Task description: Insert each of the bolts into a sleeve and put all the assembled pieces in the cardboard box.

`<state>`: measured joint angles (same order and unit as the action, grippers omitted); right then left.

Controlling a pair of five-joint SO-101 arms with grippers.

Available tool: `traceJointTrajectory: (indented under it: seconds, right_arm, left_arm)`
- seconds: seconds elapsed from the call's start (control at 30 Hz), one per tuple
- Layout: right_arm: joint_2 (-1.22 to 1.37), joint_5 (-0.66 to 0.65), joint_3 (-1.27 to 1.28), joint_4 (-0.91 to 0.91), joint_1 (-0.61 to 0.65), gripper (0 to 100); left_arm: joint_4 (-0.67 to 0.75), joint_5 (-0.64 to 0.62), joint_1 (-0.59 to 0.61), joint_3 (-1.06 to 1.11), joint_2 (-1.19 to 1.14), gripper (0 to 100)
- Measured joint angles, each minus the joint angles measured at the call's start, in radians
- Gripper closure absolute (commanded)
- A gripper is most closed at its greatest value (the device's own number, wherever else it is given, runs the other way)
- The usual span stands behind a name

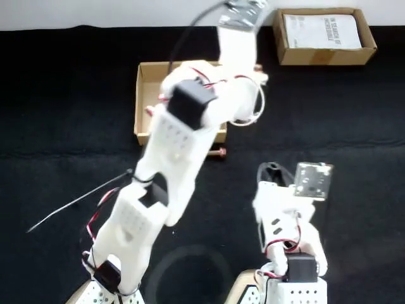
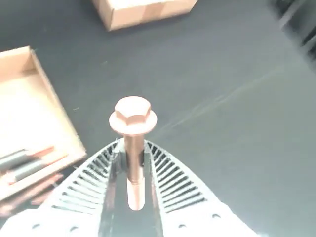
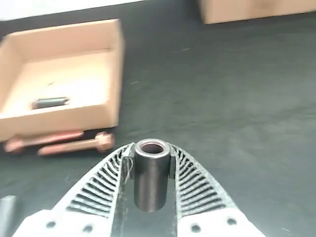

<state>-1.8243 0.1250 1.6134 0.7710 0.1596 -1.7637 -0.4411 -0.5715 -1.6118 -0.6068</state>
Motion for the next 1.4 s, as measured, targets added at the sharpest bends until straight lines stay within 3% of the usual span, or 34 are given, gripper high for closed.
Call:
traceJointTrajectory:
  seconds: [0.1, 0.2, 0.43, 0.57, 0.8, 0.93, 1.17, 1.4]
  right_arm:
    - [0.0, 0.0, 0.0, 0.0, 0.101, 99.1]
    - [0.0, 0.0, -0.012, 0.0, 0.195, 99.1]
    - [0.0, -0.057, -0.055, 0.0, 0.241, 99.1]
    - [0.0, -0.074, -0.055, 0.0, 0.241, 99.1]
    - [0.0, -0.074, -0.055, 0.0, 0.292, 99.1]
    - [0.0, -0.074, -0.055, 0.0, 0.324, 99.1]
    - [0.0, -0.074, -0.055, 0.0, 0.334, 99.1]
    - [0.0, -0.074, -0.055, 0.0, 0.334, 99.1]
  left_arm:
    - [-0.003, 0.012, -0.032, 0.0, 0.109, 99]
    - [-0.003, 0.114, -0.054, 0.0, 0.222, 99]
    - [-0.003, 0.233, -0.054, 0.063, 0.546, 99]
    - [-0.003, 0.261, -0.052, 0.29, 0.772, 99]
    - [0.011, 0.29, -0.052, 0.891, 1.14, 99]
    - [0.144, 0.292, -0.048, 1.195, 1.201, 99]
    - [0.552, 0.284, -0.04, 1.611, 1.2, 99]
    - [0.836, 0.084, -0.029, 1.91, 1.197, 99]
